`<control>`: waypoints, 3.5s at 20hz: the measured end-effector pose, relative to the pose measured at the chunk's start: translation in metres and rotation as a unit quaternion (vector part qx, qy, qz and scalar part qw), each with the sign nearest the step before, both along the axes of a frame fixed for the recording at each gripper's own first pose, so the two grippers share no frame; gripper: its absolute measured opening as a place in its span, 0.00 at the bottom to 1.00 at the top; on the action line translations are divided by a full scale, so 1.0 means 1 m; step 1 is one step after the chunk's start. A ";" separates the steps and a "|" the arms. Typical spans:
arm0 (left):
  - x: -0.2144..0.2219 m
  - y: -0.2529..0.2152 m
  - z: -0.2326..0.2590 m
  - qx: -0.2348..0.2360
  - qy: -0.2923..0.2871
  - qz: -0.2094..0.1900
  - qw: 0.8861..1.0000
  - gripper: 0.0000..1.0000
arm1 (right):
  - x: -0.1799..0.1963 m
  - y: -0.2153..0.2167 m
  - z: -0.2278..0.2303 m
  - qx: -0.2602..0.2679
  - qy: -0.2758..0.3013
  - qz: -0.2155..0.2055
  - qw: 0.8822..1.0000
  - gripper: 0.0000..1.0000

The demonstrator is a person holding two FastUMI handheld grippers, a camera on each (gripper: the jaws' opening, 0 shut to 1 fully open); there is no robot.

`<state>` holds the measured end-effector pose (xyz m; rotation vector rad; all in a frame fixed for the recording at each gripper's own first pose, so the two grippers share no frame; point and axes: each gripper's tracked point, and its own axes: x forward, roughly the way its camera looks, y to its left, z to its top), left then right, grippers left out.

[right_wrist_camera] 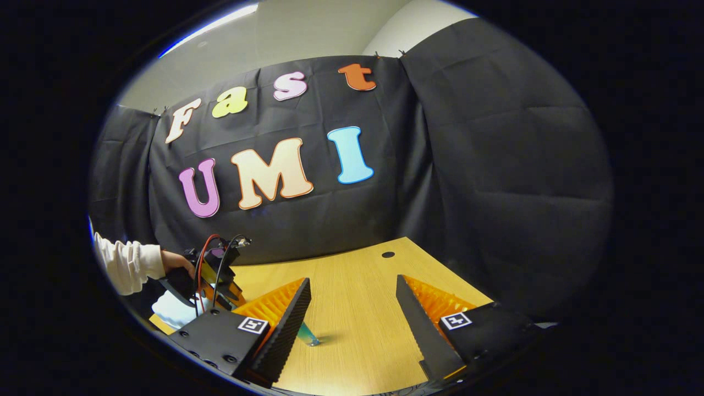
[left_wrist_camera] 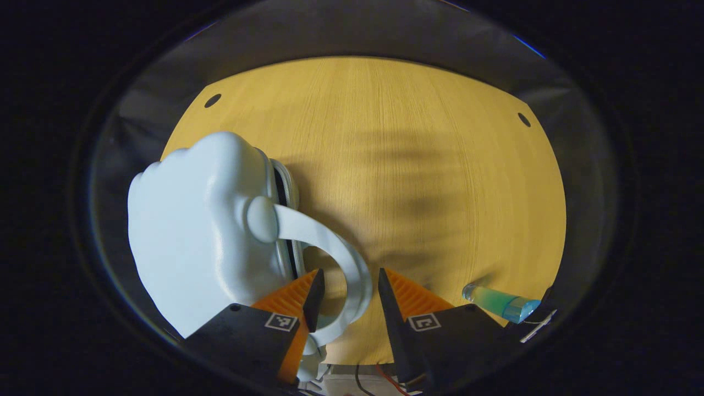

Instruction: First open the suitcase, pack the skin care products into it, and then close the suitcase.

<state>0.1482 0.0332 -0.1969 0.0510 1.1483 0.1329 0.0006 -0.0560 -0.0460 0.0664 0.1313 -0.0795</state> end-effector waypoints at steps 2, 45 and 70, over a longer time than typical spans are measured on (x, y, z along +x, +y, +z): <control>0.002 0.004 -0.006 0.008 0.011 0.001 1.000 0.45 | 0.002 -0.003 -0.001 0.000 0.001 -0.004 1.000 0.97; -0.090 0.192 0.253 -0.047 -0.237 0.092 0.966 0.03 | 0.033 0.103 -0.020 0.007 0.016 0.128 0.992 0.98; -0.147 0.488 0.088 -0.033 -0.241 0.215 0.946 0.00 | 0.013 0.187 -0.047 0.020 0.062 0.116 0.991 0.98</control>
